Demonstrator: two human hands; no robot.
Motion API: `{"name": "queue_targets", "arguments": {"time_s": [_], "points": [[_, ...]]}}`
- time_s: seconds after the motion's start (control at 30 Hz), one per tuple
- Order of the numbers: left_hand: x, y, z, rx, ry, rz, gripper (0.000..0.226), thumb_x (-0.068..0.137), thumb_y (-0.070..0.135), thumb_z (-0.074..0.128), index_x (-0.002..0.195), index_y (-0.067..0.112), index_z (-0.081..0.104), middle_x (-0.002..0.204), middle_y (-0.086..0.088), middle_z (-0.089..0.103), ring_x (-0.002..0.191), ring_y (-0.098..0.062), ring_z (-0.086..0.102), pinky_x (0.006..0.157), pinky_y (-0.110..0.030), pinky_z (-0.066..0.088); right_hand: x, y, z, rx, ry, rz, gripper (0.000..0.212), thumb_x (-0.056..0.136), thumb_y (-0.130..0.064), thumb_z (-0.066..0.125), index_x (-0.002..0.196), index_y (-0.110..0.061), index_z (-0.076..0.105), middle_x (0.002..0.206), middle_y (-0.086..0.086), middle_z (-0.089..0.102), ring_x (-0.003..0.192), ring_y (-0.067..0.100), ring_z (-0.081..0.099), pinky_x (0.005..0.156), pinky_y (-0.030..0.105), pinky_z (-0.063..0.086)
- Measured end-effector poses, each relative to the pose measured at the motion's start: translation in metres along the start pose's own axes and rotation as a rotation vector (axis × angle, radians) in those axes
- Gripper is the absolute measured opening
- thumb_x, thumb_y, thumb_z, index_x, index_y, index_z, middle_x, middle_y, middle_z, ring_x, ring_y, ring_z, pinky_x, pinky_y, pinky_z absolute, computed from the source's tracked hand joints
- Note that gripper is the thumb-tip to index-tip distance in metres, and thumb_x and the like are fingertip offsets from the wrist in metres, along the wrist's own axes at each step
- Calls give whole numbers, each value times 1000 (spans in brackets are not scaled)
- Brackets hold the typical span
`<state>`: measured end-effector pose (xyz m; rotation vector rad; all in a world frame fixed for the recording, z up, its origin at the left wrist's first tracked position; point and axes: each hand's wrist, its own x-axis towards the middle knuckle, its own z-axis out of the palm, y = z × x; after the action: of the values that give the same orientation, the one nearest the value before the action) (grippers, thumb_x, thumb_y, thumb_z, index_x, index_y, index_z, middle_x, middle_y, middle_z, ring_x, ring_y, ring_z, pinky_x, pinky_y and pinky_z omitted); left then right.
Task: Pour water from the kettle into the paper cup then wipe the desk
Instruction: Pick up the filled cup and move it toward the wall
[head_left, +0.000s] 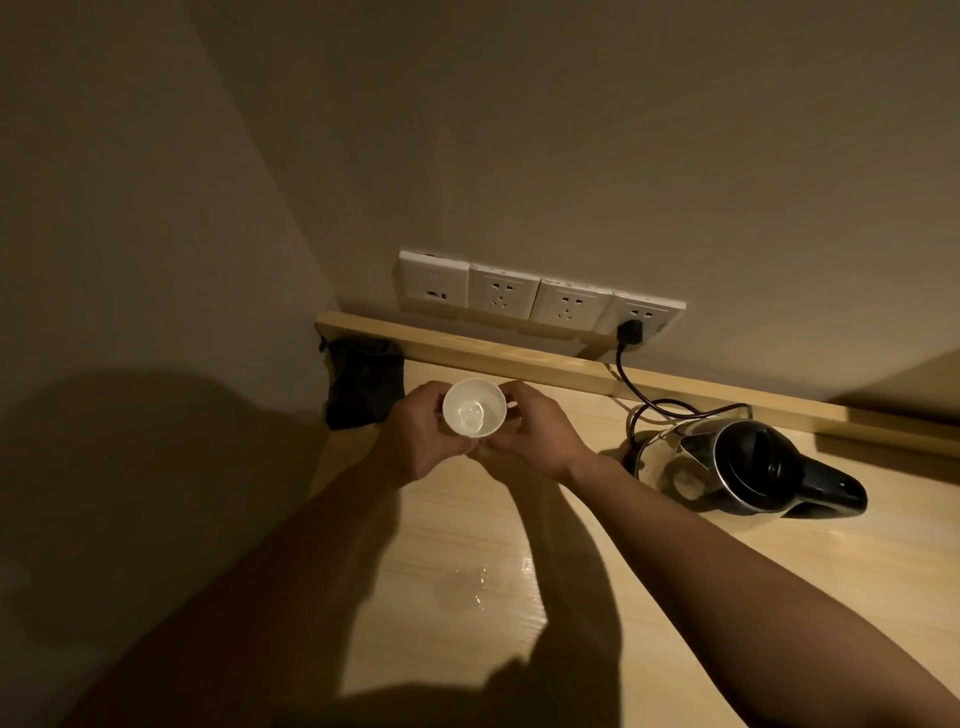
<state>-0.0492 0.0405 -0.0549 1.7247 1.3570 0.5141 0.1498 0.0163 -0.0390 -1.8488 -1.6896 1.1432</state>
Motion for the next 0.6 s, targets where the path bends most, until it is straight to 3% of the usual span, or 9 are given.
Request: {"name": "queue_targets", "arguments": {"time_s": [0.13, 0.3, 0.37, 0.47, 0.6], "points": [[30, -4, -6, -31, -40, -79, 74, 70, 16, 97, 134, 13, 60, 125, 1, 69, 112, -14, 63, 91, -19, 50, 21, -1, -3, -5, 21, 3, 67, 78, -27, 92, 134, -14, 58, 133, 7, 67, 114, 25, 66, 93, 40, 57], [52, -11, -13, -95, -84, -97, 75, 73, 8, 94, 139, 14, 58, 134, -8, 69, 122, -24, 65, 103, -47, 57, 40, -1, 2, 27, 52, 15, 68, 80, -25, 91, 138, -14, 56, 137, 8, 66, 118, 26, 65, 94, 38, 55], [57, -15, -14, -121, -82, -112, 77, 73, 3, 93, 141, 10, 57, 136, -11, 67, 125, -29, 64, 104, -53, 57, 46, 0, 5, 41, 58, 37, 68, 80, -24, 91, 137, -13, 56, 136, 8, 66, 118, 25, 64, 93, 36, 54], [61, -18, -14, -156, -87, -127, 77, 73, 1, 92, 141, 6, 56, 136, -12, 67, 126, -31, 64, 105, -51, 56, 51, 3, 7, 63, 59, 58, 68, 80, -24, 91, 136, -12, 55, 136, 8, 66, 118, 24, 64, 92, 33, 52], [57, -25, -15, -100, -72, -59, 73, 74, 3, 93, 138, 6, 58, 127, -5, 67, 122, -25, 64, 104, -36, 53, 48, 5, 7, 69, 58, 87, 68, 82, -20, 89, 139, -10, 54, 136, 9, 65, 119, 25, 64, 93, 34, 53]]}}
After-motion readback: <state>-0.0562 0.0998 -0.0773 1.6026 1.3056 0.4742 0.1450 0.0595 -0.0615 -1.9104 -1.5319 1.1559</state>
